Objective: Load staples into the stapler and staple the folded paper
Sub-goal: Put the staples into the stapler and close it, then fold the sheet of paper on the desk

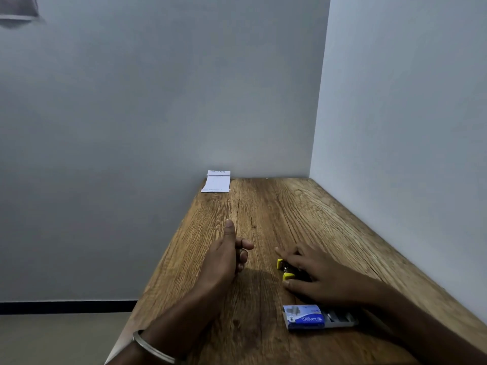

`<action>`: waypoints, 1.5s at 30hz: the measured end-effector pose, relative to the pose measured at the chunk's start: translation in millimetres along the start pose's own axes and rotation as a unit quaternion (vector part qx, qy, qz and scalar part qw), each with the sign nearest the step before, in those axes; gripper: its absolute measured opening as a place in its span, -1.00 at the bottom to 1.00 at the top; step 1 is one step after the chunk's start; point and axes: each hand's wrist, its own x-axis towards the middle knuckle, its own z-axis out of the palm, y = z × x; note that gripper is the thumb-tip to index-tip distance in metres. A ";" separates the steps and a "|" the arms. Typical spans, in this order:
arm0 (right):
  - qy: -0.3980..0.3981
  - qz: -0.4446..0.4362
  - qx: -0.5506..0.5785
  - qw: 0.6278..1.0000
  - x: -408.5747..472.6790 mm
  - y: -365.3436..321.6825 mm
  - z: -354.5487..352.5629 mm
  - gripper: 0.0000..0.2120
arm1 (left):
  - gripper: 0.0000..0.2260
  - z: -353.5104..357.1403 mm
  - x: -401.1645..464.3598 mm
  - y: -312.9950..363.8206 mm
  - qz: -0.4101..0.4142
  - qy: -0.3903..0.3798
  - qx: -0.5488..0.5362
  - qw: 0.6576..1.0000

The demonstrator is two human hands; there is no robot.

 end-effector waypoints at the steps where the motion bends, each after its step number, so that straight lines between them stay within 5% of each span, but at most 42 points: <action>1: 0.004 0.001 0.006 1.000 0.0 -0.6 -0.3 -0.32 | -0.37 -0.1 -0.4 0.0 0.004 -0.001 0.002 1.000; 6: 0.081 0.018 0.161 0.983 -5.3 -3.8 -16.5 -0.47 | -0.47 -1.0 -5.0 0.0 0.004 -0.009 -0.012 1.000; 10: 0.164 0.071 0.398 0.900 14.3 -10.6 -44.3 -0.76 | -0.69 -13.2 5.3 15.0 -0.024 -0.042 -0.017 0.999; 15: 0.146 0.078 0.318 0.933 96.6 -11.3 -67.6 -0.83 | -0.78 -42.8 72.9 55.6 0.051 -0.029 0.159 0.985; 20: 0.101 0.043 0.117 0.987 197.4 -2.1 -57.0 -0.60 | -0.75 -68.4 158.9 47.9 0.154 0.022 0.485 0.861; 25: 0.046 0.031 -0.033 0.998 281.6 15.6 -34.1 -0.45 | -0.62 -81.1 245.2 20.0 0.150 -0.055 0.684 0.712; 27: 0.025 0.033 -0.061 0.997 311.3 24.3 -22.2 -0.44 | -0.59 -80.3 275.5 7.8 0.138 -0.073 0.709 0.687; 33: -0.049 0.043 -0.119 0.991 375.9 55.1 2.6 -0.40 | -0.43 -78.1 349.5 -19.6 0.108 -0.092 0.710 0.690; 45: -0.063 0.060 -0.031 0.996 390.0 84.9 26.9 -0.46 | -0.55 -76.1 378.6 -47.7 0.085 -0.126 0.659 0.737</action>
